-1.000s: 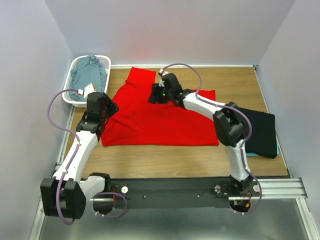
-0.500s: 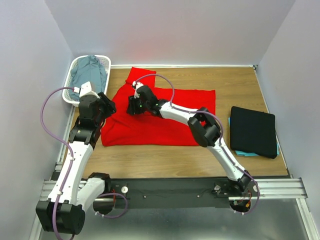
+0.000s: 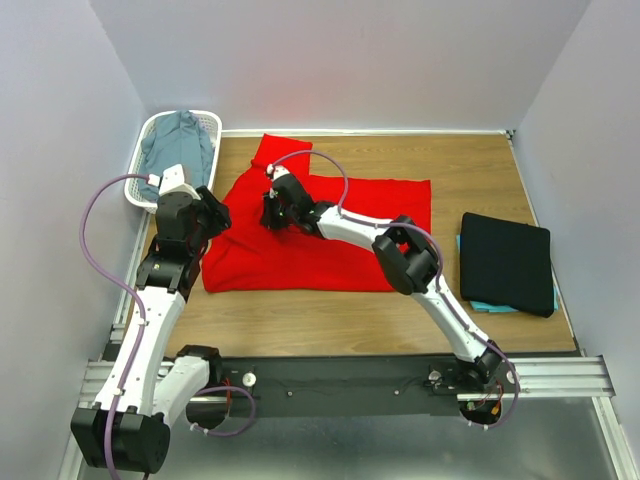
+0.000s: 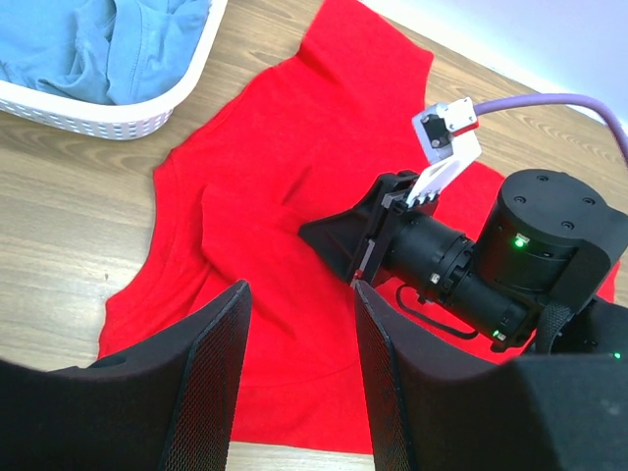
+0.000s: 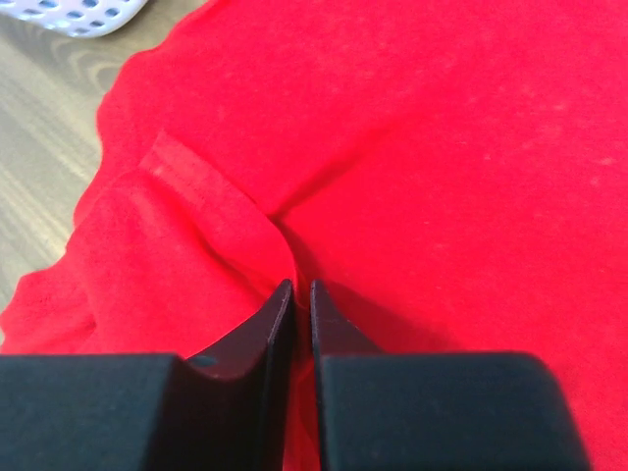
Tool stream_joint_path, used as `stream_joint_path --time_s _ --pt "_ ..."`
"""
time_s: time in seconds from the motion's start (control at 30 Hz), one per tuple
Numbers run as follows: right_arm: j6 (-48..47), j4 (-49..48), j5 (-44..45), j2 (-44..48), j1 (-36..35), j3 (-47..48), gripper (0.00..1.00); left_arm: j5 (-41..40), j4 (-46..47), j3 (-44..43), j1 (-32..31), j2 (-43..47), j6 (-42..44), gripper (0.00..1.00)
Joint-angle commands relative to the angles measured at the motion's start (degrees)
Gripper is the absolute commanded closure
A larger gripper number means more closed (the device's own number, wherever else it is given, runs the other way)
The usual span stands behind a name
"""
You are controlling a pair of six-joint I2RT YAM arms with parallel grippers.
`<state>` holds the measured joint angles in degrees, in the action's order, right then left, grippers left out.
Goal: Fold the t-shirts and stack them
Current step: Fold the tshirt
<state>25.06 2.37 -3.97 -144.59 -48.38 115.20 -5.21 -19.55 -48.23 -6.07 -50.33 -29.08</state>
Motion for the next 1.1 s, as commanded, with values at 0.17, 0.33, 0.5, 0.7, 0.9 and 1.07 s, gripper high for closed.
stream_joint_path --time_s 0.17,0.33,0.5,0.7,0.9,1.07 --pt "0.78 -4.65 8.53 7.65 -0.40 -6.11 0.85 0.91 0.39 1.03 0.26 0.67 2.36 0.46" --pt "0.78 -6.50 11.35 11.17 -0.40 -10.08 0.86 1.43 0.92 1.47 0.26 -0.21 2.89 0.46" --pt "0.78 -7.12 13.19 12.76 -0.40 -12.62 0.86 1.87 1.44 1.73 0.35 -0.82 3.24 0.46" --pt "0.96 -7.99 15.74 14.51 -0.49 -15.43 0.86 2.40 1.88 1.91 0.26 -1.88 3.68 0.46" --pt "1.22 -9.05 17.85 16.53 -0.40 -18.16 0.86 2.66 2.24 2.08 0.27 -3.11 3.94 0.46" --pt "1.40 -10.45 19.61 18.21 -0.31 -21.15 0.87 2.75 2.50 2.17 0.26 -3.64 4.12 0.46"
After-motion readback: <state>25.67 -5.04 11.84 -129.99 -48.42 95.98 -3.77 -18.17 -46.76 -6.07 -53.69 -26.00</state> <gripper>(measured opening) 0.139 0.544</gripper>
